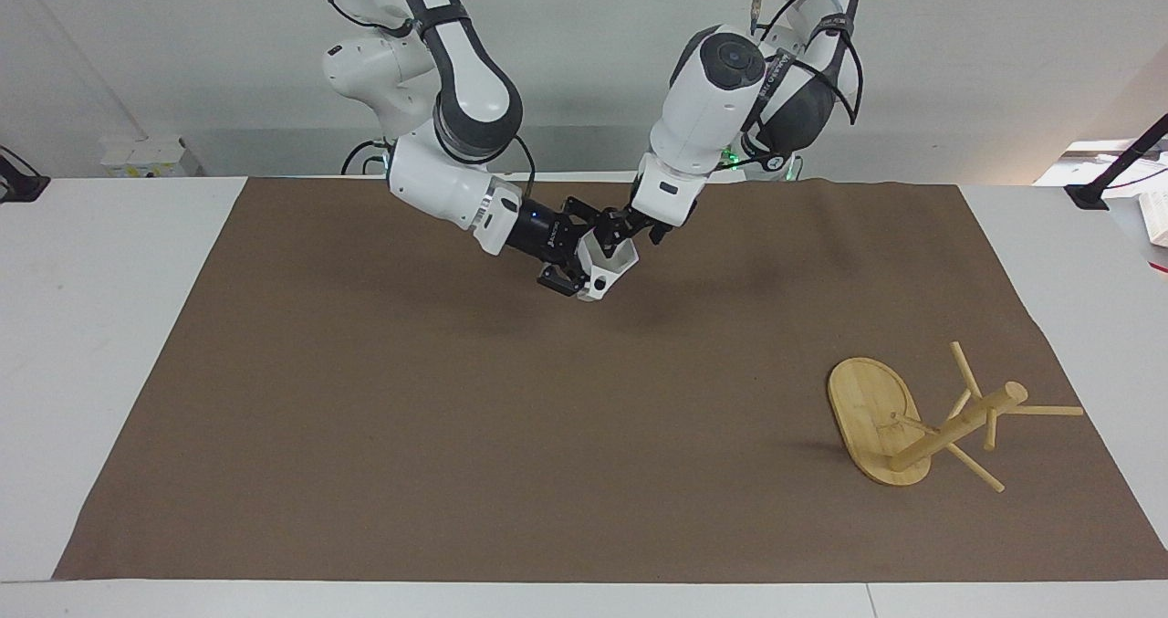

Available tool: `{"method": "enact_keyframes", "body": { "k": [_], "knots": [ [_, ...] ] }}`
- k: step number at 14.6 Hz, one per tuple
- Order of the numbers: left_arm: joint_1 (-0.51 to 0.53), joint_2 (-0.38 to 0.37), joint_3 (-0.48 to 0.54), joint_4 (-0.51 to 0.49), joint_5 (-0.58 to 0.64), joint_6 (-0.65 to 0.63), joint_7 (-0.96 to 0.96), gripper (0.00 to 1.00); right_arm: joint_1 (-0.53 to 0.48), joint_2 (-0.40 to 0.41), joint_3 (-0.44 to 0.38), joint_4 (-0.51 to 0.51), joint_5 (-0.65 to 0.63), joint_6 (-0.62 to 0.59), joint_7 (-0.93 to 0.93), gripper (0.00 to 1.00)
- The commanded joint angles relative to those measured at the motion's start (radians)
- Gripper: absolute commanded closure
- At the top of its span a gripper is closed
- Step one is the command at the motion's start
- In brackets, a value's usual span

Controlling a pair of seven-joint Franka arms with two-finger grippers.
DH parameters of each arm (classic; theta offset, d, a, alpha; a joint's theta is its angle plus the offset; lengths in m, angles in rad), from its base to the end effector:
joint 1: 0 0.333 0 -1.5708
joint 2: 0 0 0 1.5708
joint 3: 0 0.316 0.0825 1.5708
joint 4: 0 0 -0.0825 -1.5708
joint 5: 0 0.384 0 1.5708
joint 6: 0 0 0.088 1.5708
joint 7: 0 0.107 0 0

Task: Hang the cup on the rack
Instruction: 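Grasp the cup with the left gripper from the right gripper, then carry the cup with the left gripper while the right gripper withdraws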

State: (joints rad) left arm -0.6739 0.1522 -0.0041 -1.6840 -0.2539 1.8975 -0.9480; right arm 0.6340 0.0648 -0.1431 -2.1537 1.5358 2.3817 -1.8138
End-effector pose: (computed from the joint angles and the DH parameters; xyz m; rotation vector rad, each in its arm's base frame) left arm 0.4688 -0.4010 0.5126 2.8802 0.5011 -0.1983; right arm 0.4966 0.2775 0.3937 -1.8348 -1.2052 -0.9352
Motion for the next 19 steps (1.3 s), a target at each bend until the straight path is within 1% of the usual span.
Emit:
{"method": "enact_keyframes", "body": {
  "k": [1,4,5,6,7,8,9,11,13,15,17,19],
  "knots": [
    [0.008,-0.022,0.009,-0.031,-0.015,0.066,-0.011,1.0,-0.002,0.004,0.002,0.009,0.02,0.013,0.016,0.73],
    [-0.001,-0.025,0.009,-0.04,-0.015,0.065,-0.011,1.0,-0.002,0.004,0.002,0.009,0.018,0.013,0.016,0.72],
    [-0.001,-0.025,0.009,-0.04,-0.015,0.064,-0.009,1.0,-0.002,0.004,0.002,0.009,0.018,0.014,0.013,0.69],
    [-0.004,-0.026,0.009,-0.04,-0.015,0.064,-0.009,1.0,-0.002,0.004,0.002,0.009,0.018,0.016,0.005,0.62],
    [-0.009,-0.026,0.009,-0.04,-0.015,0.063,-0.009,1.0,-0.005,0.004,0.002,0.009,0.018,0.014,-0.002,0.51],
    [-0.01,-0.026,0.009,-0.042,-0.015,0.064,-0.009,1.0,-0.005,0.004,0.002,0.008,0.018,0.014,-0.004,0.15],
    [-0.01,-0.028,0.009,-0.042,-0.015,0.066,-0.005,1.0,-0.005,0.003,0.002,0.002,0.018,0.014,-0.005,0.0],
    [-0.001,-0.026,0.01,-0.04,-0.011,0.068,0.043,1.0,-0.014,0.001,0.002,0.002,0.018,0.008,-0.01,0.0],
    [0.005,-0.025,0.015,-0.04,-0.008,0.061,0.081,1.0,-0.068,-0.006,0.0,0.0,0.006,-0.024,-0.051,0.0],
    [0.036,-0.025,0.021,-0.04,-0.004,0.064,0.036,1.0,-0.15,-0.022,-0.003,-0.009,-0.06,-0.128,-0.073,0.0],
    [0.109,-0.02,0.021,-0.039,0.01,0.072,-0.05,1.0,-0.274,-0.022,-0.006,-0.002,-0.234,-0.253,-0.073,0.0],
    [0.19,-0.019,0.021,-0.039,0.018,0.078,-0.067,1.0,-0.425,-0.019,-0.006,0.032,-0.418,-0.381,-0.065,0.0]
  ]
}}
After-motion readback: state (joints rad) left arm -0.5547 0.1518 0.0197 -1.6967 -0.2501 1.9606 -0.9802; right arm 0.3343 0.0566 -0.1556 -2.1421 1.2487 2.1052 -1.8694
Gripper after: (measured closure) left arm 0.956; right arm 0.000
